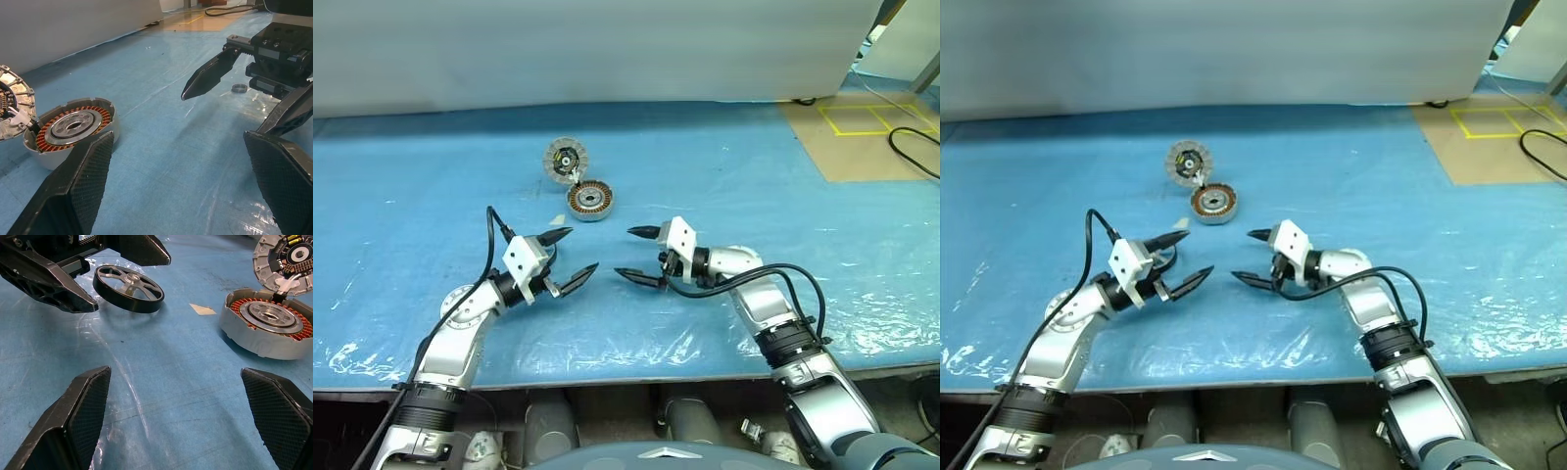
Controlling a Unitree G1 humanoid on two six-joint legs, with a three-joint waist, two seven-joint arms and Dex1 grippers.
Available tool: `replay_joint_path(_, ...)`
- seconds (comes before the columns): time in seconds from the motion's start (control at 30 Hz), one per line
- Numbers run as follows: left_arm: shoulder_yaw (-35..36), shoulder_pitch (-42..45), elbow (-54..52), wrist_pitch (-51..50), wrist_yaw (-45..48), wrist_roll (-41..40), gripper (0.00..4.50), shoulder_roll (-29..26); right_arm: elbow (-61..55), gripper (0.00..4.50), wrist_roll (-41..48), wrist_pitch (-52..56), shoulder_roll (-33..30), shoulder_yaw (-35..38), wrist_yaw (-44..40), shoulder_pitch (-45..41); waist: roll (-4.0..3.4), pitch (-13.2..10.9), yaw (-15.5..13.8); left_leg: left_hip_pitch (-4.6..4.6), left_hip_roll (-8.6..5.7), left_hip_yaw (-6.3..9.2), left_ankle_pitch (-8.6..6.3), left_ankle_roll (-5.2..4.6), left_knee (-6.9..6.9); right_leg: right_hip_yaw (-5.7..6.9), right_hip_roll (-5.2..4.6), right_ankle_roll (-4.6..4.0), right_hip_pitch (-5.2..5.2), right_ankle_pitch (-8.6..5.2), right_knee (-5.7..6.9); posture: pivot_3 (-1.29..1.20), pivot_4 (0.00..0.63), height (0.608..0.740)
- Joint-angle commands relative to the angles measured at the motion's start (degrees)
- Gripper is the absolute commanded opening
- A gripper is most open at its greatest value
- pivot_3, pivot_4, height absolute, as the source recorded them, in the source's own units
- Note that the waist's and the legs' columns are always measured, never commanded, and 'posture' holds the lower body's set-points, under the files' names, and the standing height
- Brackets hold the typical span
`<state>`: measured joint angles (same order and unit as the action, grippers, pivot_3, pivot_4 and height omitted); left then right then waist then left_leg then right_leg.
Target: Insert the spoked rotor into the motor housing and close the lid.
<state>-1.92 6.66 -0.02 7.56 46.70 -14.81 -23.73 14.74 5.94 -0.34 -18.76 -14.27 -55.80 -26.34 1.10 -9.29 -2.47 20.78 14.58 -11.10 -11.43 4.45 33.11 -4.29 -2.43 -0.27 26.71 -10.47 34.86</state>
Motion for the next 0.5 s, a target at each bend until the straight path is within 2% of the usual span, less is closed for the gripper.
replay_joint_path(0.03, 0.3, -0.1, -1.8, 1.1, 0.0, -0.1, 4.46, -0.3, -1.1, 4.50, 0.2, -1.1, 0.1, 0.0, -0.1, -0.9, 0.00, 0.0, 0.0, 0.00, 0.00, 0.00, 0.00, 0.00, 0.00, 0.00, 0.00, 0.00, 0.00, 0.00, 0.00, 0.00, 0.150, 0.740)
replay_joint_path(0.5, 0.7, -1.4, -2.5, 1.5, -0.2, -0.5, 4.46, -0.2, -0.9, 4.50, 0.0, -1.1, -0.1, 0.1, -0.7, -1.2, 0.00, 0.0, 0.0, 0.00, 0.00, 0.00, -0.01, -0.03, 0.00, 0.00, 0.00, 0.00, 0.00, 0.00, 0.00, 0.00, 0.150, 0.740)
